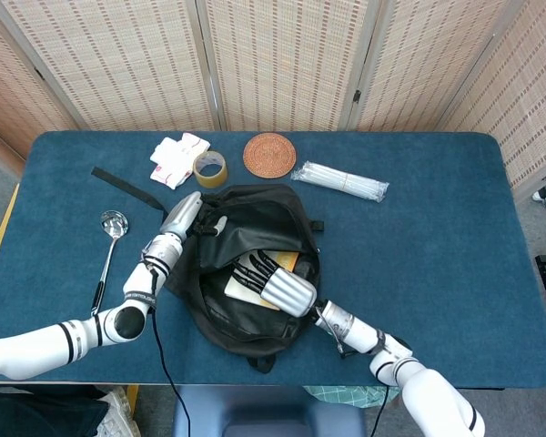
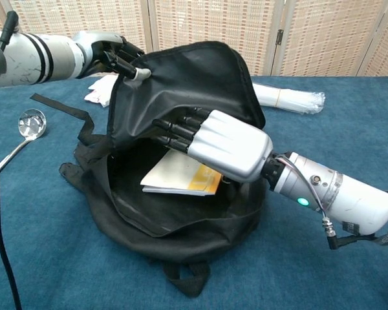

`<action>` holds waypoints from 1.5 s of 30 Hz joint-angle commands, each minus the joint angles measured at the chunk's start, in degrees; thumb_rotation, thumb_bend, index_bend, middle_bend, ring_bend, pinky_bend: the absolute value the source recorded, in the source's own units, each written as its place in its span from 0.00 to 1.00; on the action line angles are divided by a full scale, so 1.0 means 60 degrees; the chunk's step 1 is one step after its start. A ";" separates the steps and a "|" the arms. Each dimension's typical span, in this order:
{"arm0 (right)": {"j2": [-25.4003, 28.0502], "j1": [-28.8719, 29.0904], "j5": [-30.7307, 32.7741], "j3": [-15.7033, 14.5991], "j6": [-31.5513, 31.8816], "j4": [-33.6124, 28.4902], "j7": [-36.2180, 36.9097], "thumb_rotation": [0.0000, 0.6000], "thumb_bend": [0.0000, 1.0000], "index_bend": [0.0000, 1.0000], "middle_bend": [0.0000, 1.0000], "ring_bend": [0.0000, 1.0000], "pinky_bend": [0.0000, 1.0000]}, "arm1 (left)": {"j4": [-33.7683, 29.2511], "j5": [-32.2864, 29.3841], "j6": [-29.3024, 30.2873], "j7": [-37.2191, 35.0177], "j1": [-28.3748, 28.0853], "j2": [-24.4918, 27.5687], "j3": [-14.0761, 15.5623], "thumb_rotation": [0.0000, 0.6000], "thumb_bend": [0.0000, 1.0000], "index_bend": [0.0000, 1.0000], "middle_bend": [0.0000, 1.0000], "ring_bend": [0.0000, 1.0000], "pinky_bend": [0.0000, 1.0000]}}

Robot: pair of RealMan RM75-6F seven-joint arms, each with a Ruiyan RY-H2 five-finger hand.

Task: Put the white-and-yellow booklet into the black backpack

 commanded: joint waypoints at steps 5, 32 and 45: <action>0.0317 -0.0188 0.0036 -0.0051 0.0308 -0.0413 -0.0066 1.00 0.13 0.00 0.01 0.15 0.00 | -0.0085 -0.0061 0.0026 0.0034 -0.0005 0.0044 0.0010 1.00 0.61 0.55 0.37 0.29 0.13; 0.5522 -0.3135 -0.0167 -0.0750 0.3374 -0.6569 -0.1392 1.00 0.12 0.00 0.06 0.15 0.00 | -0.2415 0.1833 -0.0027 -0.0323 0.1020 0.1436 0.0665 1.00 0.39 0.26 0.22 0.15 0.06; 0.7838 -0.3775 0.1302 -0.0546 0.1841 -0.9346 0.1030 1.00 0.34 0.01 0.13 0.29 0.17 | -0.2365 0.4036 0.2290 -0.0259 0.2478 0.1690 0.1430 1.00 0.40 0.36 0.22 0.20 0.07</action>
